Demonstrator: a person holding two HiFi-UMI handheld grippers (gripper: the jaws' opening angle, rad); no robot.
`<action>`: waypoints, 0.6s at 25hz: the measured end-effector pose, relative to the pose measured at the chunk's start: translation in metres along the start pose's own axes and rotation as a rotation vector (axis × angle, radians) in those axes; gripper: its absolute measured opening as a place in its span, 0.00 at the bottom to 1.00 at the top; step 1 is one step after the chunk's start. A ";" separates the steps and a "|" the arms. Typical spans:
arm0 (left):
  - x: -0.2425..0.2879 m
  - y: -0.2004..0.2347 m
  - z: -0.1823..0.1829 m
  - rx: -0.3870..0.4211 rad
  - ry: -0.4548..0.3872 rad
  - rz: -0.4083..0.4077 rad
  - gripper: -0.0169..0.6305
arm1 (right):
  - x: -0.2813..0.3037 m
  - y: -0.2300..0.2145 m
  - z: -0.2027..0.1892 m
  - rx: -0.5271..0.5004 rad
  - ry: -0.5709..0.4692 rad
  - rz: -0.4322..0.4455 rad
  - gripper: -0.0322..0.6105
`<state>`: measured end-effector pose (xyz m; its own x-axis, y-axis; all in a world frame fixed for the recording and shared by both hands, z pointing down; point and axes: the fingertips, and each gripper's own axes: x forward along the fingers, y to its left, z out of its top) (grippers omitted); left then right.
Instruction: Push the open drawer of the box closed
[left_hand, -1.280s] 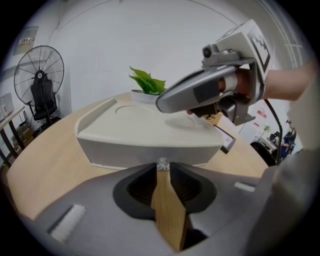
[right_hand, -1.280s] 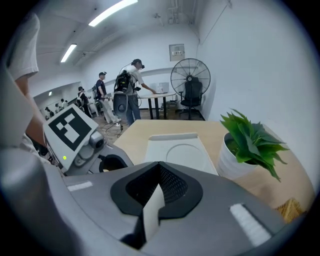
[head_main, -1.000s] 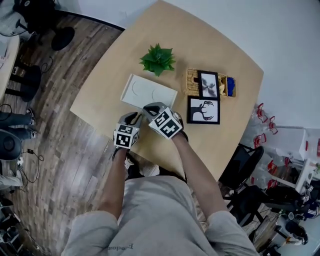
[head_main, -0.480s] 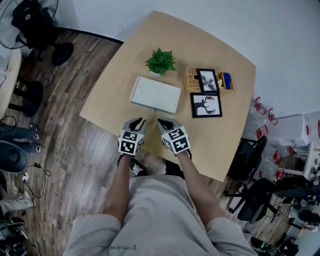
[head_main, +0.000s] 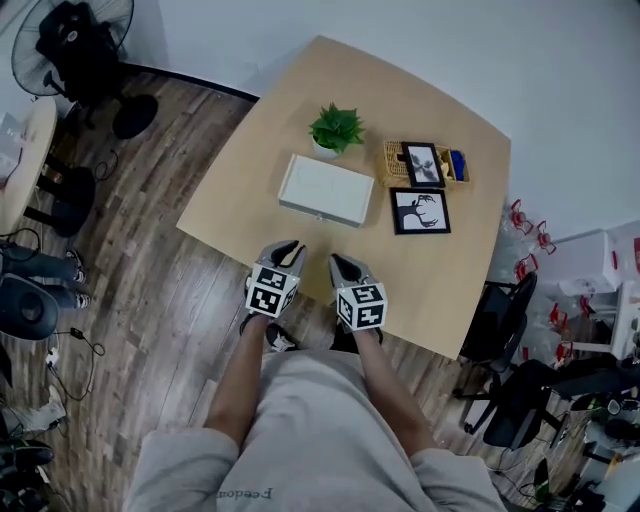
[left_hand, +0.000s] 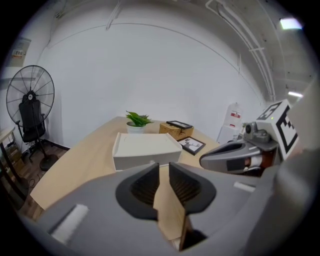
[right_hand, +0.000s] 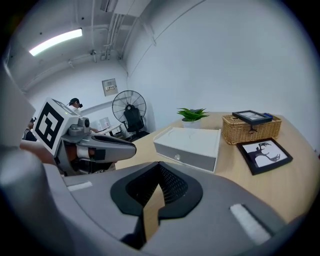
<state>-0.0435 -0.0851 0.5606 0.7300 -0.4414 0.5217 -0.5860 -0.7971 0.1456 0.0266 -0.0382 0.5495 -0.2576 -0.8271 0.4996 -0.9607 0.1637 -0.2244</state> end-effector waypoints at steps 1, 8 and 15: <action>-0.004 0.000 -0.001 0.003 -0.002 0.001 0.20 | -0.003 0.004 -0.004 0.011 -0.006 -0.002 0.05; -0.025 -0.012 -0.014 0.035 -0.002 -0.022 0.15 | -0.021 0.016 -0.024 0.051 -0.035 -0.031 0.05; -0.043 -0.021 -0.020 0.005 -0.027 -0.043 0.11 | -0.038 0.012 -0.029 0.080 -0.068 -0.079 0.05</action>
<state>-0.0693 -0.0412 0.5523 0.7637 -0.4180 0.4919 -0.5525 -0.8174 0.1631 0.0223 0.0110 0.5521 -0.1716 -0.8706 0.4610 -0.9657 0.0560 -0.2537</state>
